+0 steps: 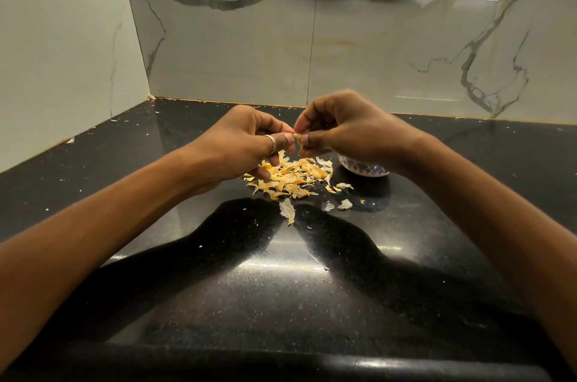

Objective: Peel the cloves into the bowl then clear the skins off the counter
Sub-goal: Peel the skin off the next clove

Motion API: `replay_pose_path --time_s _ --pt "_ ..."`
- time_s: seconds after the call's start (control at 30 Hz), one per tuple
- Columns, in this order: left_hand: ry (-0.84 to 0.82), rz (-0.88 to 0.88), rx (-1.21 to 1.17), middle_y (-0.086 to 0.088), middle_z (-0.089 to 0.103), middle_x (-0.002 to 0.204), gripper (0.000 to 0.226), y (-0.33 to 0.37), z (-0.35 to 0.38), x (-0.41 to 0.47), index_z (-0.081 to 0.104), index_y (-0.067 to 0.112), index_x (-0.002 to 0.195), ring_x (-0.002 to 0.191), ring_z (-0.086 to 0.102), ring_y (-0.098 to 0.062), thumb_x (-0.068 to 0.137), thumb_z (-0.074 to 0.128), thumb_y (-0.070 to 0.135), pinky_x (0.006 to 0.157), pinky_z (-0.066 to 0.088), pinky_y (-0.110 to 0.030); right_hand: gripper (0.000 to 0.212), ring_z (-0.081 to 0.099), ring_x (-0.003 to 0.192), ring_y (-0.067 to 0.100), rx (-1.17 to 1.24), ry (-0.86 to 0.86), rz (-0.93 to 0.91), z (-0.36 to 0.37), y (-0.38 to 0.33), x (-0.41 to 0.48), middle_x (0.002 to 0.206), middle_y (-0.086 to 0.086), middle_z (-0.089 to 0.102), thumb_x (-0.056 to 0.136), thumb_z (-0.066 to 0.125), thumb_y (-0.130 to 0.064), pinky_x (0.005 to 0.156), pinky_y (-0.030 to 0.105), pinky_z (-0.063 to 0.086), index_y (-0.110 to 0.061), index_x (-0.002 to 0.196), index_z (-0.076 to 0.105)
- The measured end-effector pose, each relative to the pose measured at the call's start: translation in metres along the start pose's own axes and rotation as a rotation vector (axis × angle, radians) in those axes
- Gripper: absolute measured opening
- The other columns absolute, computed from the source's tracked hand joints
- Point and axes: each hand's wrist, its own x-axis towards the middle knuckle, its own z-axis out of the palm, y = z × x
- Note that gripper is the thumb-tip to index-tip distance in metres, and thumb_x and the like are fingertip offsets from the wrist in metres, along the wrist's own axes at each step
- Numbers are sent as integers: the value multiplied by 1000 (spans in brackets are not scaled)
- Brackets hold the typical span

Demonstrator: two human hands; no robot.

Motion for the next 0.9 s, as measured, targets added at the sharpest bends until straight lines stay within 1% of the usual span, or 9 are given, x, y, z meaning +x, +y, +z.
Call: replay_pose_path --time_s 0.13,0.33,0.47,0.57,0.73,0.9 --pt "1 -3 -22 -8 69 93 11 0 1 -1 69 10 104 61 58 -5 98 60 12 50 54 -23 14 74 78 15 95 3 27 2 -1 0 94 17 72 93 60 6 72 21 60 1 105 64" --pt "6 -8 -38 -6 68 91 11 0 1 0 69 13 102 62 59 -5 100 58 12 50 54 -23 17 73 77 17 191 2 46 4 0 1 96 21 71 93 58 9 68 20 59 4 108 63" --pt "34 -5 -44 -9 68 93 10 0 1 1 69 12 100 61 58 -5 98 60 10 50 54 -24 15 73 76 16 197 15 52 4 -1 0 95 20 71 93 59 9 68 20 59 2 105 64" --pt "62 19 8 -12 69 95 8 -1 2 3 70 11 100 59 59 -5 96 64 9 50 55 -25 13 73 75 15 175 35 48 6 -1 0 93 18 71 92 61 7 69 21 60 0 103 64" --pt "105 47 37 -11 72 94 12 -4 1 5 71 10 102 59 60 -6 94 70 17 51 57 -27 11 75 87 27 176 53 15 9 -2 0 97 20 73 91 64 4 75 27 62 -2 100 65" --pt "107 81 50 -11 72 91 11 -4 0 4 71 9 103 59 60 -7 94 68 15 51 56 -26 13 74 80 21 193 63 28 8 -2 0 98 21 72 91 63 7 71 24 61 0 103 65"
